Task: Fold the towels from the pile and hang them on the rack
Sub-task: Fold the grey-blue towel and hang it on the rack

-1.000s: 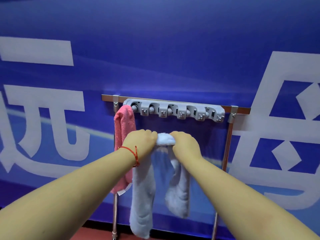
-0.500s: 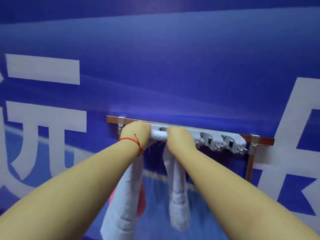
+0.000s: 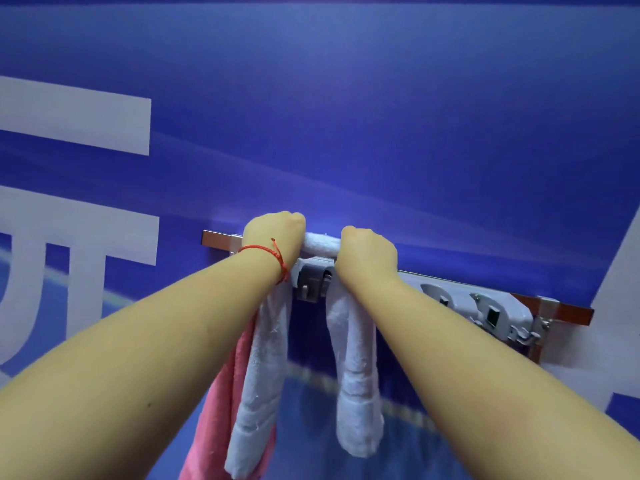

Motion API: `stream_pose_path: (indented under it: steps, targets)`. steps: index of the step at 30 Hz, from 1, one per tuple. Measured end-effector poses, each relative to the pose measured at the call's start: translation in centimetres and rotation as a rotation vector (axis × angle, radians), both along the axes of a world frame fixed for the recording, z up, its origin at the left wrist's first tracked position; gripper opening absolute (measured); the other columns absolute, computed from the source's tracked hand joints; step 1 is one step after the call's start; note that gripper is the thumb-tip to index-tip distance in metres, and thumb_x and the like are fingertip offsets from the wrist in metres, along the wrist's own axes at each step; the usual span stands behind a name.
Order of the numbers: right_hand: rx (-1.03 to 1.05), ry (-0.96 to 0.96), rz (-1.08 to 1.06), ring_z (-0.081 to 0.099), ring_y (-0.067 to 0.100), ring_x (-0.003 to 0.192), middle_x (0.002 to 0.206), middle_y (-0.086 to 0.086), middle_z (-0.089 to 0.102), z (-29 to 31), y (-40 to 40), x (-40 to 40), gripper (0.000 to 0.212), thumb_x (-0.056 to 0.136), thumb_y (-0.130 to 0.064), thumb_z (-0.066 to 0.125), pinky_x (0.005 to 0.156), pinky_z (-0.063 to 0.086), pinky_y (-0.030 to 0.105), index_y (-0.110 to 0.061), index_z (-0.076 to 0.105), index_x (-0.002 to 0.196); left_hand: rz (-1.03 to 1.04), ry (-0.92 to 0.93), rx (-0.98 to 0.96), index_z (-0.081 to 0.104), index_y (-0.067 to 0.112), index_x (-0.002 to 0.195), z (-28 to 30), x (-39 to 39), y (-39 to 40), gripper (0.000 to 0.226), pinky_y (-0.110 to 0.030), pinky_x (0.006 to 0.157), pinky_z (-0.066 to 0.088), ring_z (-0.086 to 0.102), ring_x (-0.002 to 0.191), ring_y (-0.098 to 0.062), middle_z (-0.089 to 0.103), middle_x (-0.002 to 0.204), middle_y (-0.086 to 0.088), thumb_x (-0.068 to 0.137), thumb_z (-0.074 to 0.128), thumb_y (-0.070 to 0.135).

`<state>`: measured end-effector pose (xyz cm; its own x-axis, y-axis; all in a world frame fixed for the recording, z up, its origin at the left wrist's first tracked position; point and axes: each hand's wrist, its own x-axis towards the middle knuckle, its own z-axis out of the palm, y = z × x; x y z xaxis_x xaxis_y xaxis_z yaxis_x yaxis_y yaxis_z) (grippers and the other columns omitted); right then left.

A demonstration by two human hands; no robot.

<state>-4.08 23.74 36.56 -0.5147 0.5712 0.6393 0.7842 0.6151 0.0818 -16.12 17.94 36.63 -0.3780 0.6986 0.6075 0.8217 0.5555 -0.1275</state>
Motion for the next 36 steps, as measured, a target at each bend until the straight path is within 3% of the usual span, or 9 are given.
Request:
stream_pose_path:
  steps: [2, 5, 7, 9, 12, 15, 24, 29, 36]
  targets:
    - [0.084, -0.081, -0.015, 0.036, 0.018, 0.057, 0.061, -0.003, 0.032, -1.0, 0.4, -0.3, 0.037, 0.084, -0.006, 0.048, 0.061, 0.025, 0.027, -0.017, 0.021, 0.063, 0.016, -0.029, -0.11, 0.048, 0.016, 0.086, -0.4, 1.8, -1.6, 0.027, -0.032, 0.055, 0.04, 0.065, 0.08, -0.028, 0.065, 0.089, -0.006, 0.073, 0.067, 0.001]
    - [0.196, -0.221, -0.006, 0.036, 0.022, 0.071, 0.062, -0.004, 0.032, -2.3, 0.7, -0.1, 0.034, 0.083, -0.008, 0.046, 0.073, 0.021, 0.03, -0.017, 0.021, 0.062, -0.021, -0.394, -0.315, 0.048, 0.004, 0.042, -4.2, -0.3, -1.1, 0.044, -0.024, 0.065, 0.053, 0.044, 0.054, -0.034, 0.057, 0.042, -0.006, 0.086, 0.058, 0.003]
    - [0.205, -0.263, 0.029, 0.033, 0.023, 0.077, 0.07, -0.003, 0.038, -3.1, 0.8, 0.0, 0.026, 0.082, -0.007, 0.047, 0.075, 0.02, 0.031, -0.017, 0.03, 0.065, -0.031, -0.462, -0.523, 0.05, 0.008, 0.042, -6.4, -1.8, 0.3, 0.041, -0.034, 0.074, 0.057, 0.036, 0.044, -0.034, 0.049, 0.041, -0.003, 0.077, 0.067, 0.019]
    - [0.24, -0.305, 0.052, 0.033, 0.022, 0.075, 0.071, -0.001, 0.046, -4.3, 0.1, -0.2, 0.02, 0.075, -0.012, 0.058, 0.074, 0.024, 0.032, -0.019, 0.04, 0.071, -0.026, -0.278, -0.296, 0.058, 0.016, 0.054, -7.2, -2.2, 1.0, 0.028, -0.017, 0.043, 0.038, 0.048, 0.04, -0.018, 0.056, 0.05, 0.0, 0.042, 0.082, 0.025]
    - [0.271, -0.191, 0.083, 0.039, 0.02, 0.053, 0.046, -0.001, 0.051, -5.3, -1.0, -0.4, 0.034, 0.033, -0.02, 0.078, 0.062, 0.038, 0.026, -0.021, 0.048, 0.049, -0.141, -0.056, 0.006, 0.065, 0.015, 0.094, -6.5, 1.5, -1.0, 0.019, -0.025, 0.055, 0.032, 0.065, 0.086, -0.023, 0.069, 0.092, -0.005, 0.076, 0.061, 0.016]
    - [0.168, -0.304, 0.066, 0.048, 0.022, 0.086, 0.087, 0.005, 0.065, -7.0, -1.1, -0.1, 0.012, 0.077, -0.019, 0.059, 0.085, 0.033, 0.034, -0.014, 0.062, 0.088, -0.135, -0.273, 0.097, 0.056, 0.01, 0.112, -7.1, 2.5, -1.0, 0.026, -0.032, 0.077, 0.042, 0.058, 0.106, -0.027, 0.062, 0.113, -0.01, 0.089, 0.044, 0.01]
    - [-0.21, -0.145, 0.029, 0.059, 0.026, 0.105, 0.113, 0.008, 0.062, -9.5, -3.1, -0.6, 0.026, 0.089, -0.005, 0.045, 0.068, 0.037, 0.03, -0.008, 0.055, 0.112, -0.335, -0.778, 0.408, 0.062, 0.011, 0.105, -9.4, 3.4, -2.0, 0.025, -0.032, 0.076, 0.045, 0.061, 0.095, -0.03, 0.067, 0.099, -0.012, 0.085, 0.048, 0.009]
    - [-0.34, -0.029, 0.01, 0.061, 0.027, 0.1, 0.11, 0.007, 0.063, -10.5, -3.3, -0.6, 0.022, 0.089, -0.013, 0.048, 0.065, 0.034, 0.028, -0.011, 0.056, 0.11, -0.369, -0.799, 0.456, 0.057, 0.023, 0.126, -9.3, 2.6, -1.5, 0.042, -0.03, 0.085, 0.045, 0.06, 0.102, -0.028, 0.065, 0.112, -0.011, 0.087, 0.048, 0.011]
    - [-0.499, 0.161, 0.073, 0.058, 0.028, 0.09, 0.103, 0.007, 0.062, -11.6, -3.7, -0.2, 0.022, 0.087, -0.021, 0.05, 0.062, 0.036, 0.029, -0.01, 0.051, 0.106, -0.463, -0.829, 0.502, 0.063, 0.012, 0.108, -11.2, 3.0, -2.8, 0.032, -0.031, 0.08, 0.047, 0.061, 0.093, -0.027, 0.068, 0.099, -0.009, 0.084, 0.046, 0.001]
